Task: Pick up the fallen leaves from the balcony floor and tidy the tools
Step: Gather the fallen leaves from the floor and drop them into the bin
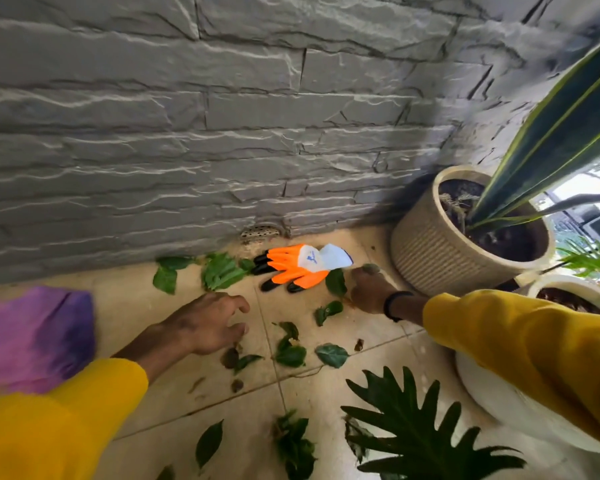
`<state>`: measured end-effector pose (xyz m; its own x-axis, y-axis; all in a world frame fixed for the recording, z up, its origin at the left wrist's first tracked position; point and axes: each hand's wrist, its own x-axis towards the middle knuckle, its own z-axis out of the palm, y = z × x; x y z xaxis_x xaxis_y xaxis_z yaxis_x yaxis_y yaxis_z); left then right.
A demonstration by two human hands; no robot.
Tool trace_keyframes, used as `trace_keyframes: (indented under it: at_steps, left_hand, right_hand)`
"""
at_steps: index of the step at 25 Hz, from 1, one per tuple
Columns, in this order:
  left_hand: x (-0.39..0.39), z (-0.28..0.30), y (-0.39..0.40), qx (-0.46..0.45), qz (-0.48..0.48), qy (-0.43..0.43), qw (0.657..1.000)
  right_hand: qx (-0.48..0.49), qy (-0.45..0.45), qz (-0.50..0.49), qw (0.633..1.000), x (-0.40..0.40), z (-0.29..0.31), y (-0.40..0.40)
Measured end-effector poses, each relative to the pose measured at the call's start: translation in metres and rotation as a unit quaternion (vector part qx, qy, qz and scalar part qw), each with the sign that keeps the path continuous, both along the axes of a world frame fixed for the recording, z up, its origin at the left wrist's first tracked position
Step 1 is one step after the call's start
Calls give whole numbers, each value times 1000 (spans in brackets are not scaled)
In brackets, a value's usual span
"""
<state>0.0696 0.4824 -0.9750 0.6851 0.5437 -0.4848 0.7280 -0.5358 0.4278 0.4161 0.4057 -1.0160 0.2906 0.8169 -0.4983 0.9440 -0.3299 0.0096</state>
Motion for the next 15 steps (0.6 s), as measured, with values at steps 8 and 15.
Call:
trace_keyframes:
  at_steps: [8, 15]
  left_hand:
    - [-9, -2, -7, -15, 8, 10, 1000]
    - [-5, 0, -40, -35, -43, 59, 997]
  right_hand:
    - [16, -7, -83, 996, 10, -14, 6]
    - [15, 86, 26, 996, -48, -39, -14]
